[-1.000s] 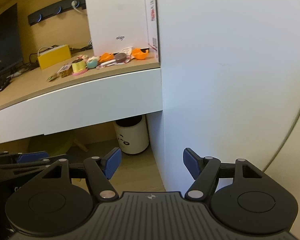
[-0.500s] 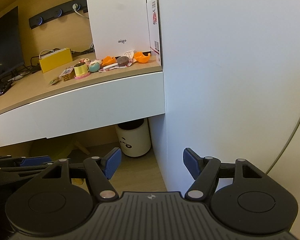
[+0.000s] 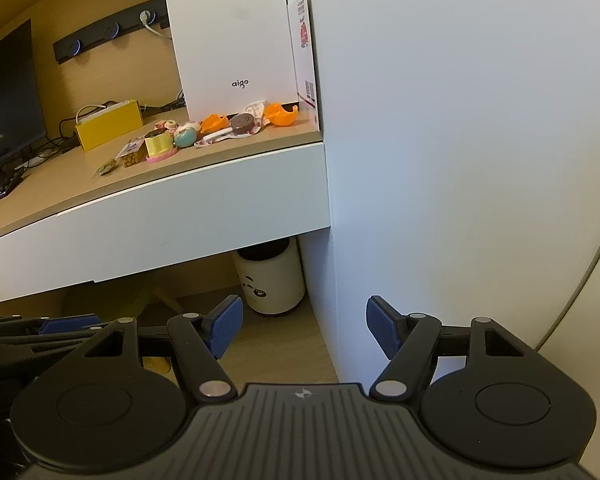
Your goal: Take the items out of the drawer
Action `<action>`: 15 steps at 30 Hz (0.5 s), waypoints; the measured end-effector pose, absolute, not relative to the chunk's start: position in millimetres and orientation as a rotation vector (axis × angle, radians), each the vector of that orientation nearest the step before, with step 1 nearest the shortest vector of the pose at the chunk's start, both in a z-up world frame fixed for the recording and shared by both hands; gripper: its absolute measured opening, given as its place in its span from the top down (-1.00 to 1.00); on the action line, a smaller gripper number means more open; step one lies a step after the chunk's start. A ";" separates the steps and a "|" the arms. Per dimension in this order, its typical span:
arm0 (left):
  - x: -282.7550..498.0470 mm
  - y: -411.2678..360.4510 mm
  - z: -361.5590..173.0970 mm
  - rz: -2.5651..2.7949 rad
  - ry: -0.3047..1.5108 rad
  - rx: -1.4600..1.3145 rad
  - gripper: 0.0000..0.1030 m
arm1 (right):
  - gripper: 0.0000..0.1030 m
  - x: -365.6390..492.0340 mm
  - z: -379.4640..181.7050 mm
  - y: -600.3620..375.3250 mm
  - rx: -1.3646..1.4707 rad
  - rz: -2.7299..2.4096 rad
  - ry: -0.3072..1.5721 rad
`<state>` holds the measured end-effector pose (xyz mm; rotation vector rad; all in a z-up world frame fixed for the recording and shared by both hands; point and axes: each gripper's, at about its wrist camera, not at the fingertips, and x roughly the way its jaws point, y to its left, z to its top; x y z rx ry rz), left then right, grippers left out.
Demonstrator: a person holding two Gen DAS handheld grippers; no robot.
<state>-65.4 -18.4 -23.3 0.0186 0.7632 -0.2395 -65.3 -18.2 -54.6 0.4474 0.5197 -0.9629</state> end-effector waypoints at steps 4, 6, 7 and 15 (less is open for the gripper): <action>-65.3 -17.8 -23.9 -0.229 0.766 0.012 0.18 | -0.35 -64.8 -55.0 -17.5 0.444 -0.957 0.523; -65.5 -18.3 -23.7 -0.226 0.766 0.012 0.18 | -0.35 -63.9 -54.7 -17.0 0.443 -0.954 0.524; -65.9 -18.5 -23.7 -0.224 0.766 0.011 0.18 | -0.35 -63.7 -54.8 -17.1 0.443 -0.952 0.524; -66.9 -20.3 -24.2 -0.210 0.769 0.009 0.18 | -0.35 -64.4 -55.9 -18.1 0.445 -0.942 0.525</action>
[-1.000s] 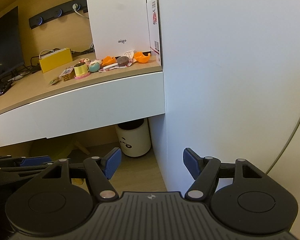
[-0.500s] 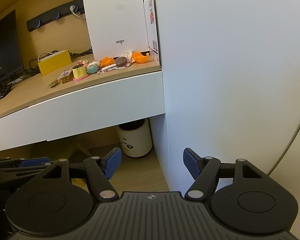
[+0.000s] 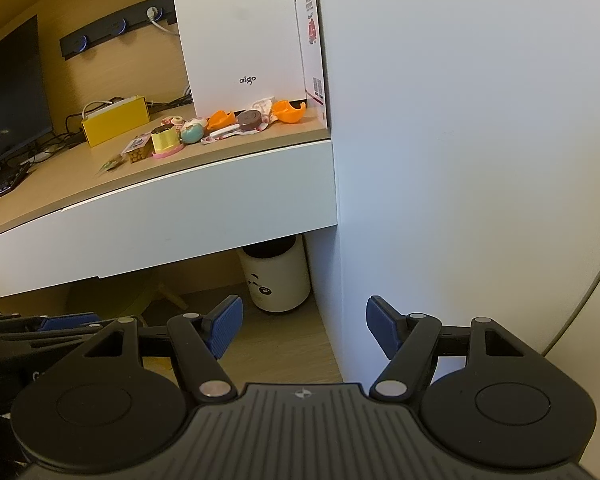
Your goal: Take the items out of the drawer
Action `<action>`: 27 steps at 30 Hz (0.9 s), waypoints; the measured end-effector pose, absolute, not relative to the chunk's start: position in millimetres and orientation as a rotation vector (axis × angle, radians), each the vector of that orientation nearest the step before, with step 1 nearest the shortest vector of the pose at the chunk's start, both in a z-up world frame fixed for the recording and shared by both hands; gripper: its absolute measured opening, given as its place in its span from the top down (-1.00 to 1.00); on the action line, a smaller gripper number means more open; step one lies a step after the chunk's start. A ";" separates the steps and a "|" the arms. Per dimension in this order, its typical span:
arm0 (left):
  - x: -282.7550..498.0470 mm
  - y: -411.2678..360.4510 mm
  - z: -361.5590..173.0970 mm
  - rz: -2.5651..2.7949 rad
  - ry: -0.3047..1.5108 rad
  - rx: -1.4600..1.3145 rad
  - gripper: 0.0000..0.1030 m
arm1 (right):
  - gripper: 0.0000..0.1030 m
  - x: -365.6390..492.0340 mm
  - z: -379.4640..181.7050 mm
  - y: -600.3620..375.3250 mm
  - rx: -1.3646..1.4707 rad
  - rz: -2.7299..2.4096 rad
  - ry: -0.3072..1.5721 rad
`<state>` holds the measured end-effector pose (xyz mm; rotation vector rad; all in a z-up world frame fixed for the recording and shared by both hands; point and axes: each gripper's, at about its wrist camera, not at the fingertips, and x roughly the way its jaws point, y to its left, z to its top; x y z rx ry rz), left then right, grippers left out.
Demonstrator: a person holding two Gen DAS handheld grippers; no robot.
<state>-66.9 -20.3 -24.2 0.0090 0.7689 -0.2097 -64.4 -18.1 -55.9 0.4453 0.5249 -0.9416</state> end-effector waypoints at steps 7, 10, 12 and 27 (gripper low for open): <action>-68.0 -20.6 -23.9 -0.204 0.768 0.006 0.18 | -0.35 -65.2 -57.3 -17.9 0.445 -0.935 0.529; -68.6 -21.6 -24.4 -0.195 0.768 0.002 0.18 | -0.35 -65.3 -58.3 -18.9 0.445 -0.929 0.531; -69.2 -21.8 -25.2 -0.191 0.770 0.000 0.18 | -0.35 -65.9 -59.0 -19.7 0.446 -0.924 0.534; -70.0 -18.1 -28.5 -0.158 0.767 -0.045 0.18 | -0.35 -60.8 -64.5 -18.8 0.432 -0.899 0.556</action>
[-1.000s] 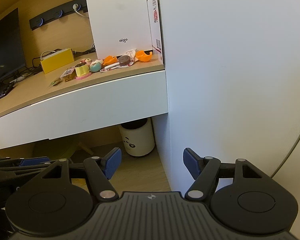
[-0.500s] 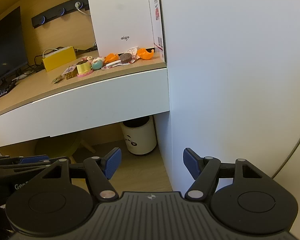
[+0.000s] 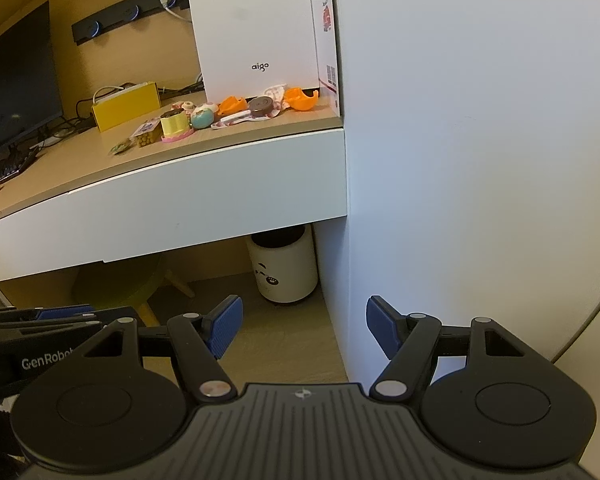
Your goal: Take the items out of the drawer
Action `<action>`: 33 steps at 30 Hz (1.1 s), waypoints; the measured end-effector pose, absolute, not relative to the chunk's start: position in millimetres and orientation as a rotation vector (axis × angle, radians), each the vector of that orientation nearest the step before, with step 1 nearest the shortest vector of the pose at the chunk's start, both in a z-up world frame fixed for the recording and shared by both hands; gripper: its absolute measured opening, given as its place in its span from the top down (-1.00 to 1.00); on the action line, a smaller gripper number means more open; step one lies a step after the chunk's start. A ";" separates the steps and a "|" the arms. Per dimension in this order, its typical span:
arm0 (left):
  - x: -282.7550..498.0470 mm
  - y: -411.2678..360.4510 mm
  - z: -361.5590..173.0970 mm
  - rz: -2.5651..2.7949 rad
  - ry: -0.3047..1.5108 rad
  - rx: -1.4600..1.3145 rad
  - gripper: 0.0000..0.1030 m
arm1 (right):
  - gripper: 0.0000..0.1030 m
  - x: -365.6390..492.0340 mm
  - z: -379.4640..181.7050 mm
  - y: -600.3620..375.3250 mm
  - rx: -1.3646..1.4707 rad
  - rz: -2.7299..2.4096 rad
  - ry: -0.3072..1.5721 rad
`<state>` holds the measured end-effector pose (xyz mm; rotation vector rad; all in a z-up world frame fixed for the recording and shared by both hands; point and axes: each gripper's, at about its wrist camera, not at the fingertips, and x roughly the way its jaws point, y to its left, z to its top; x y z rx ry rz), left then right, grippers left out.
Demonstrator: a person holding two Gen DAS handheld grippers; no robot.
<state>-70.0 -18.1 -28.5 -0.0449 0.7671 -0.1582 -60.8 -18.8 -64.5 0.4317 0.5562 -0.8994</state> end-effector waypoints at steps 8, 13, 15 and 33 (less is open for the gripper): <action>-71.5 -22.8 -25.8 -0.167 0.747 -0.049 0.18 | -0.35 -69.8 -63.5 -25.8 0.456 -0.927 0.538; -73.5 -25.2 -24.1 -0.160 0.748 -0.043 0.18 | -0.35 -76.0 -62.4 -26.4 0.476 -0.932 0.518; -74.3 -25.2 -23.0 -0.156 0.740 -0.043 0.18 | -0.35 -77.1 -60.2 -25.6 0.470 -0.928 0.511; -82.2 -26.9 -22.4 -0.106 0.715 -0.041 0.18 | -0.35 -67.2 -60.2 -26.8 0.445 -0.818 0.533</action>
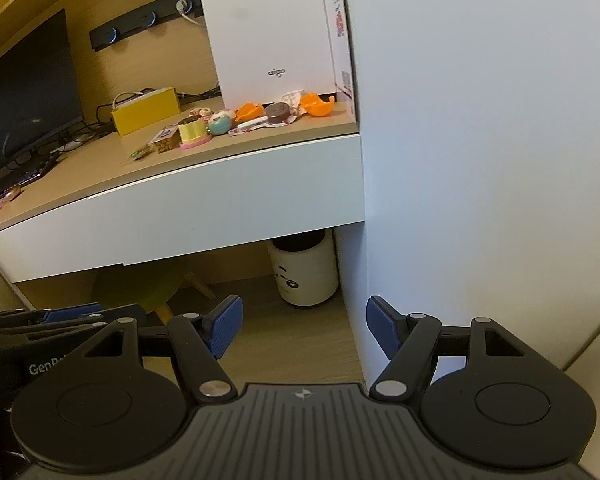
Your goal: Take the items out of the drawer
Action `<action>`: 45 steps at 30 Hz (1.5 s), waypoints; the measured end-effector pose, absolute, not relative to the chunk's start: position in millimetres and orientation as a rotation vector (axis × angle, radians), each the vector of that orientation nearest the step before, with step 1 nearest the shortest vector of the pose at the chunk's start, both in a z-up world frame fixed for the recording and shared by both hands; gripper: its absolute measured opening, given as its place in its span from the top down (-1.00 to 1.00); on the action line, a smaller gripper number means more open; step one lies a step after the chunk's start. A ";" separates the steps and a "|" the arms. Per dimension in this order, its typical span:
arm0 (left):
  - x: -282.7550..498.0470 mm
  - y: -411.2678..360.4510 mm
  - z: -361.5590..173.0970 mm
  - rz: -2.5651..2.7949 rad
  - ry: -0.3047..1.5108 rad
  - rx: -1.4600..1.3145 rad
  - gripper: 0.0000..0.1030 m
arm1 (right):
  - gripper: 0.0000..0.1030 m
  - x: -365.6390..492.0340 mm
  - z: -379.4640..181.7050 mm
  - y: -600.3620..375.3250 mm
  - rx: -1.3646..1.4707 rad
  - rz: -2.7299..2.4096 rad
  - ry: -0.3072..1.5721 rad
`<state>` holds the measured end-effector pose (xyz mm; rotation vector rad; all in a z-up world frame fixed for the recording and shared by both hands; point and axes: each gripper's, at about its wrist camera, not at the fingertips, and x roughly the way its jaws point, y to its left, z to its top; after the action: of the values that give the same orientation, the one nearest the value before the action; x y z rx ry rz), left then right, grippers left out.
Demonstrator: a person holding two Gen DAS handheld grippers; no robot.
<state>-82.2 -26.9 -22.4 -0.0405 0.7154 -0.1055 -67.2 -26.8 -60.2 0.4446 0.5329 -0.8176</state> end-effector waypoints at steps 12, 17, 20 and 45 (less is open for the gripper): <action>-80.8 -25.6 -22.5 -0.094 0.708 -0.078 0.66 | -0.35 -61.5 -62.8 -27.6 0.435 -0.764 0.544; -85.4 -33.6 -19.8 -0.076 0.675 -0.051 0.66 | -0.35 -62.5 -62.7 -29.2 0.443 -0.747 0.542; -92.4 -40.1 -13.7 -0.037 0.615 0.003 0.66 | -0.35 -62.1 -61.2 -28.0 0.433 -0.739 0.541; -104.2 -31.7 -14.0 -0.020 0.635 -0.001 0.68 | -0.35 -53.0 -60.0 -20.7 0.408 -0.704 0.545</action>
<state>-104.2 -31.7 -14.0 -0.0011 0.6348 -0.0200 -53.0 -20.7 -60.0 0.4078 0.5448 -0.7035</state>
